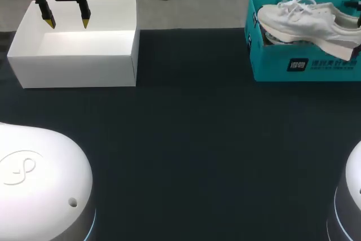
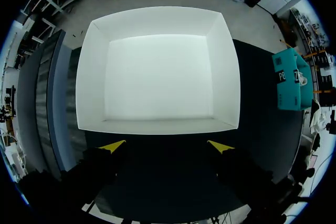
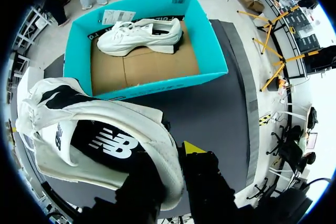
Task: Take the shoe out of the shoebox, open the shoe tongue, remove and reinsert the insole, then place the shoe into the shoebox
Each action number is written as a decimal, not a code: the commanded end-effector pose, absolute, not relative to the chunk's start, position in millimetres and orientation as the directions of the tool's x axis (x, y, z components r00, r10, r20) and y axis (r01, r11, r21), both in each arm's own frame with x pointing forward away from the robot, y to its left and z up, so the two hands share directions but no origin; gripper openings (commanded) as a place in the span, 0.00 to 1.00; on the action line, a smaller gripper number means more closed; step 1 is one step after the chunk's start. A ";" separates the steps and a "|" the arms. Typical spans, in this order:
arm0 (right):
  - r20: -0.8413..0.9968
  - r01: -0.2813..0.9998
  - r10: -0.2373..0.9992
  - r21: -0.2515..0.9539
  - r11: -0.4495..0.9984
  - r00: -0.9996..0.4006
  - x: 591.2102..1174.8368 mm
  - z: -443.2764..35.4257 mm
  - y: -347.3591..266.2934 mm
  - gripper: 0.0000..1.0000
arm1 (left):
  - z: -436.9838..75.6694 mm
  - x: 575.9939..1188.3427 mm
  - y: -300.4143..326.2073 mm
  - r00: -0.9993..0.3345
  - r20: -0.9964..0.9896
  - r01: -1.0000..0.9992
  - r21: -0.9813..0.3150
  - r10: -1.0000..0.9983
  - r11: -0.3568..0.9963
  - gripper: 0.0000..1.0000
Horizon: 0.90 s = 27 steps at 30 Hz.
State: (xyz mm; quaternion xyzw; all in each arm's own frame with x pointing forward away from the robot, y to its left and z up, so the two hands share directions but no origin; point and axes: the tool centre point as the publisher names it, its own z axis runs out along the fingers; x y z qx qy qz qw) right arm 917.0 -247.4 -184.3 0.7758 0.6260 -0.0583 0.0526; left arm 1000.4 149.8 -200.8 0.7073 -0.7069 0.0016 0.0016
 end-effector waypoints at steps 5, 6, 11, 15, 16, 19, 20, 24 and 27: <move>-0.107 0.983 0.983 0.124 -0.136 0.150 799.5 -184.2 -178.8 0.00 | -200.5 1000.2 149.9 0.000 0.002 -1.000 0.000 -1.000 0.000 1.00; -0.107 0.983 0.983 0.126 -0.132 0.146 790.0 -183.8 -172.3 0.00 | -200.5 1000.2 149.9 0.000 0.002 -1.000 0.000 -1.000 0.000 1.00; -0.118 0.982 0.981 0.129 -0.141 0.156 741.7 -191.7 -133.2 0.00 | -200.5 1000.2 149.9 0.000 0.002 -1.000 0.000 -1.000 0.000 1.00; -0.144 0.978 0.975 0.149 -0.146 0.167 709.2 -210.3 -103.8 0.00 | -200.5 1000.2 149.9 0.000 0.002 -1.000 0.000 -1.000 0.000 1.00; -0.133 0.978 0.976 0.144 -0.153 0.172 703.0 -215.1 -98.0 0.00 | -200.5 1000.2 149.9 0.000 0.002 -1.000 0.000 -1.000 0.000 1.00; -0.134 0.975 0.973 0.138 -0.172 0.190 684.8 -226.8 -80.0 0.00 | -200.5 1000.2 149.9 0.000 0.002 -1.000 0.000 -1.000 0.000 1.00; -0.135 0.975 0.972 0.137 -0.175 0.194 679.1 -229.8 -73.9 0.00 | -200.5 1000.2 149.9 0.000 0.002 -1.000 0.000 -1.000 0.000 1.00; -0.148 0.979 0.974 0.138 -0.153 0.173 658.5 -240.6 -48.4 0.00 | -200.5 1000.2 149.9 0.000 0.002 -1.000 0.000 -1.000 0.000 1.00; -0.187 0.980 0.969 0.143 -0.138 0.164 646.9 -245.9 -32.8 0.00 | -200.5 1000.2 149.9 0.000 0.002 -1.000 0.000 -1.000 0.000 1.00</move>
